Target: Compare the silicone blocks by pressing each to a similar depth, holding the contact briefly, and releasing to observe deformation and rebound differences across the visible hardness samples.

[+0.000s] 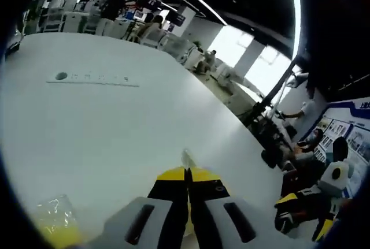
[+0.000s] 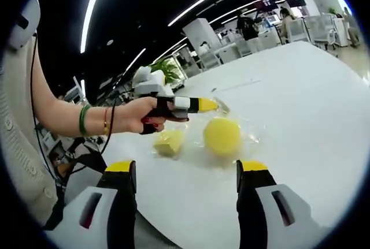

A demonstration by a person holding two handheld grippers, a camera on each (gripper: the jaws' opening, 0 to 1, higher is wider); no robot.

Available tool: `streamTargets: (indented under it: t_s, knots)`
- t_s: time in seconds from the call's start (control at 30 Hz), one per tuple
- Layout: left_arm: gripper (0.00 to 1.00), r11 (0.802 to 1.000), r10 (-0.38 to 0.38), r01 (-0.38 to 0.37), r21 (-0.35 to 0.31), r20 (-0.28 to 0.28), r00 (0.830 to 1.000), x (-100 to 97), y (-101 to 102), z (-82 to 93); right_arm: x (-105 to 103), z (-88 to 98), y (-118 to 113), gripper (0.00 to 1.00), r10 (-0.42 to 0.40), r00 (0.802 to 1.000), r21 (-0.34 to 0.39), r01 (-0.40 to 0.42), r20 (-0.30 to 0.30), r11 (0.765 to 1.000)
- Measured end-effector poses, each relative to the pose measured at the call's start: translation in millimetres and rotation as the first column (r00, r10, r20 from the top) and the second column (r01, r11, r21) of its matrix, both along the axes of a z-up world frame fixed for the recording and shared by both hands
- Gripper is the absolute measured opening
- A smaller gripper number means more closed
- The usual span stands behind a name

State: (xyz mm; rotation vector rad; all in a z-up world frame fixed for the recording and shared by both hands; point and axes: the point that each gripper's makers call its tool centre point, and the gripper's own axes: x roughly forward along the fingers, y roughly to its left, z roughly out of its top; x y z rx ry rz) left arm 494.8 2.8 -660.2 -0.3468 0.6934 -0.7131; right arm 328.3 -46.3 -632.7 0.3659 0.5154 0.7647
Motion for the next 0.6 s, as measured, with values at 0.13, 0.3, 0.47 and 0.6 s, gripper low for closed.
streamTargets:
  t_s: [0.13,0.3,0.47,0.6]
  knots:
    - [0.0,1.0,-0.025,0.026,-0.008,0.016,1.0,-11.0,-4.1,14.4,-3.4,7.4,-0.1,0.65,-0.003,1.0,-0.002,0.003,0.015,1.0]
    - [0.0,0.998,-0.066,0.066,0.006,0.066,0.996,-27.4,-4.9,32.9,-9.5,18.1,0.8,0.65,0.002,0.999,-0.017,-0.001,0.038,1.0]
    - [0.0,0.997,-0.072,0.072,-0.004,0.086,0.994,-39.7,2.7,48.5,-15.7,32.6,3.3,0.65,0.016,0.997,-0.041,-0.013,0.073,0.999]
    - [0.0,0.997,-0.073,0.075,-0.012,0.106,0.992,-50.9,13.5,64.9,-19.5,45.4,8.4,0.65,0.031,0.994,-0.06,-0.025,0.105,0.998]
